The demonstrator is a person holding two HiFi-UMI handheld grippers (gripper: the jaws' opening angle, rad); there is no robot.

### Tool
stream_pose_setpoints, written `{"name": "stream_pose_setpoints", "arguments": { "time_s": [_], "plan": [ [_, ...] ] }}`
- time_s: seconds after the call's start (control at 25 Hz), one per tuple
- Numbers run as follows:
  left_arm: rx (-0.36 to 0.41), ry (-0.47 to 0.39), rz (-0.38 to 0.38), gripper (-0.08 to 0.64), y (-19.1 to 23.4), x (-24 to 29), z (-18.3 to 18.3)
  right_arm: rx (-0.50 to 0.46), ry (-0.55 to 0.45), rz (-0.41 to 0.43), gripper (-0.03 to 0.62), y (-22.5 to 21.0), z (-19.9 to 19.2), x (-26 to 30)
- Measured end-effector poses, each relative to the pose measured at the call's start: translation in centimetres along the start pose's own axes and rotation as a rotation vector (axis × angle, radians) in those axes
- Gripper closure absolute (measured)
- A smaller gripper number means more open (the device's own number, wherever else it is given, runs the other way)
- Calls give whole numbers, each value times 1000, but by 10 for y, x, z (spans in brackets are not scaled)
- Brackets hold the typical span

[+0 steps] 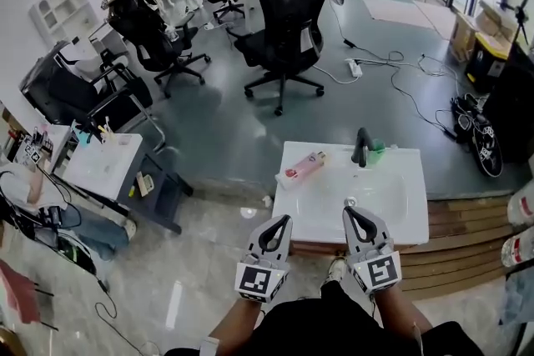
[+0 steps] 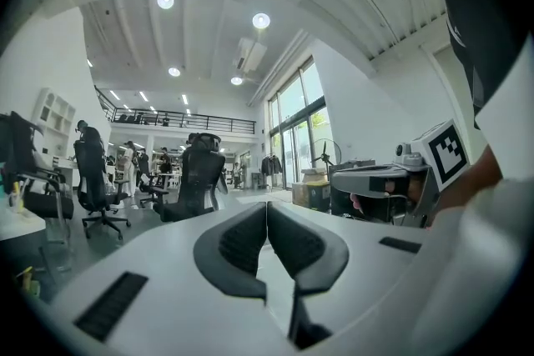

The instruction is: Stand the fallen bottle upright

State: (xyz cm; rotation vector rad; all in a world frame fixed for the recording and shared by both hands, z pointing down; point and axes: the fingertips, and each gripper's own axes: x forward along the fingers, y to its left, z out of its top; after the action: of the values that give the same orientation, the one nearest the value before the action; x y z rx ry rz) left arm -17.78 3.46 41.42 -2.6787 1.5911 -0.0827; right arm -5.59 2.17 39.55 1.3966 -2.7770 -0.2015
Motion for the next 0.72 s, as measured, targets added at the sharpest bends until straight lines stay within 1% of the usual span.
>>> {"name": "stream_pose_setpoints", "arguments": {
  "time_s": [0.32, 0.72],
  "plan": [
    [20, 16, 33, 540, 17, 81, 14, 21, -17, 32, 578, -71, -3, 48],
    [43, 60, 46, 540, 5, 179, 11, 33, -40, 73, 578, -162, -13, 84]
  ]
}}
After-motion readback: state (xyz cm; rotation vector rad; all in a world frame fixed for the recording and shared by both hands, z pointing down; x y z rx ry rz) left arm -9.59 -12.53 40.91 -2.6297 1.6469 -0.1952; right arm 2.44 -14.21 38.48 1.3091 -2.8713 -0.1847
